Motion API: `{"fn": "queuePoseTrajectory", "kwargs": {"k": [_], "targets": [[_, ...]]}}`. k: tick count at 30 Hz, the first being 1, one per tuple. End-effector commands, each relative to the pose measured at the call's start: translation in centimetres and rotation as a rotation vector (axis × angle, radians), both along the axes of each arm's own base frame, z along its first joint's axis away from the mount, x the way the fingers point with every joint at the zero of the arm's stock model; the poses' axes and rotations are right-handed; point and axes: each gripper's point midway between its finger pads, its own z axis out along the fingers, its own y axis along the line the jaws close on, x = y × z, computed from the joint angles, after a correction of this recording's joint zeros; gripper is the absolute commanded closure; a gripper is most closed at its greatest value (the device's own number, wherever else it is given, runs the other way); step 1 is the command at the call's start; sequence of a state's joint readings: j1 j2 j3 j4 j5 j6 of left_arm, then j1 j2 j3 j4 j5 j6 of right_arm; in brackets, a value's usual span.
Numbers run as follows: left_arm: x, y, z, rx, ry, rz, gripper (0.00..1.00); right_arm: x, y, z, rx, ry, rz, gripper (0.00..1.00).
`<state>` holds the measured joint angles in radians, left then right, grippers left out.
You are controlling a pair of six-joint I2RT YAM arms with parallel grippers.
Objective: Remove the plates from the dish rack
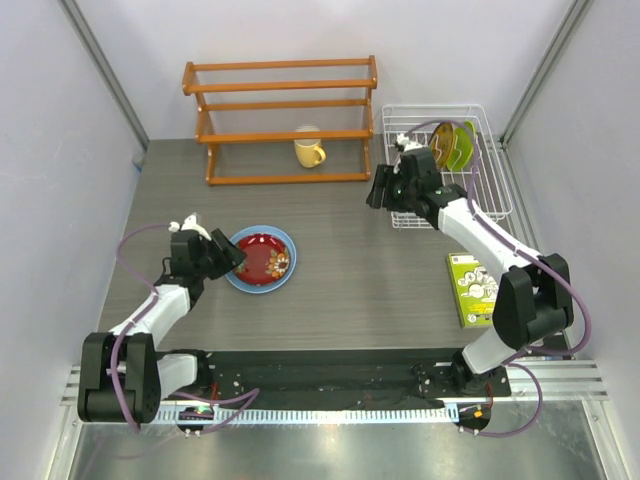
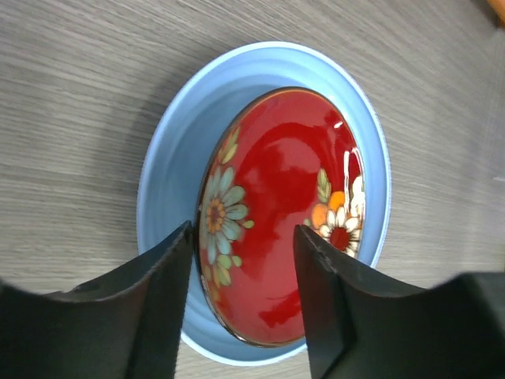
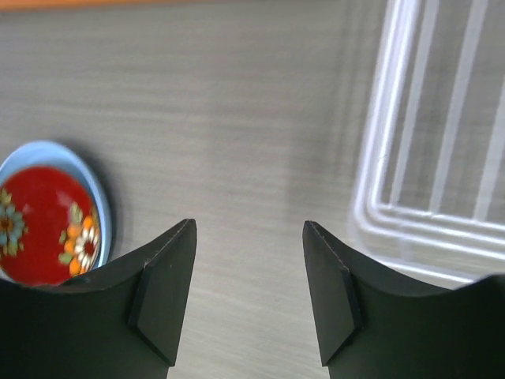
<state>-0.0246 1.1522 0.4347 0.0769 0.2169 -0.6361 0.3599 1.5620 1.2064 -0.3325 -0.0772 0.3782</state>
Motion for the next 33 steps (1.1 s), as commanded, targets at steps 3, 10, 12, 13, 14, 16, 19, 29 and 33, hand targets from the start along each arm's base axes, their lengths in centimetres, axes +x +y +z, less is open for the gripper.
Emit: {"fn": "queuePoseTrajectory", "kwargs": {"k": [3, 10, 12, 13, 14, 16, 19, 29, 33], "targets": [[1.3, 0.5, 1.0, 0.034, -0.026, -0.005, 0.32, 4.4, -6.0, 7.9, -0.224, -0.208, -0.203, 0.37], [2.0, 1.0, 2.5, 0.063, -0.046, 0.009, 0.0, 8.3, -13.4, 10.7, -0.398, -0.275, -0.447, 0.3], [2.2, 0.7, 3.6, 0.055, -0.073, -0.006, 0.01, 10.2, -15.5, 11.5, -0.416, -0.305, -0.494, 0.29], [2.6, 0.6, 5.0, 0.053, -0.108, -0.009, 0.01, 11.4, -16.1, 9.8, -0.447, -0.274, -0.504, 0.29], [2.8, 0.5, 5.8, 0.048, -0.127, -0.015, 0.01, 12.7, -17.0, 10.7, -0.458, -0.301, -0.532, 0.29], [3.4, -0.3, 8.5, 0.026, -0.195, -0.059, 0.01, 14.3, -18.7, 10.3, -0.489, -0.291, -0.562, 0.29], [3.8, -1.3, 11.0, -0.014, -0.245, -0.094, 0.01, 17.6, -20.0, 9.2, -0.521, -0.292, -0.55, 0.29], [5.5, -2.8, 15.6, -0.057, -0.306, -0.174, 0.0, 23.6, -22.4, 5.6, -0.655, -0.267, -0.531, 0.31], [5.6, -2.7, 15.3, -0.058, -0.298, -0.17, 0.0, 24.3, -23.4, 4.1, -0.703, -0.246, -0.539, 0.37]]}}
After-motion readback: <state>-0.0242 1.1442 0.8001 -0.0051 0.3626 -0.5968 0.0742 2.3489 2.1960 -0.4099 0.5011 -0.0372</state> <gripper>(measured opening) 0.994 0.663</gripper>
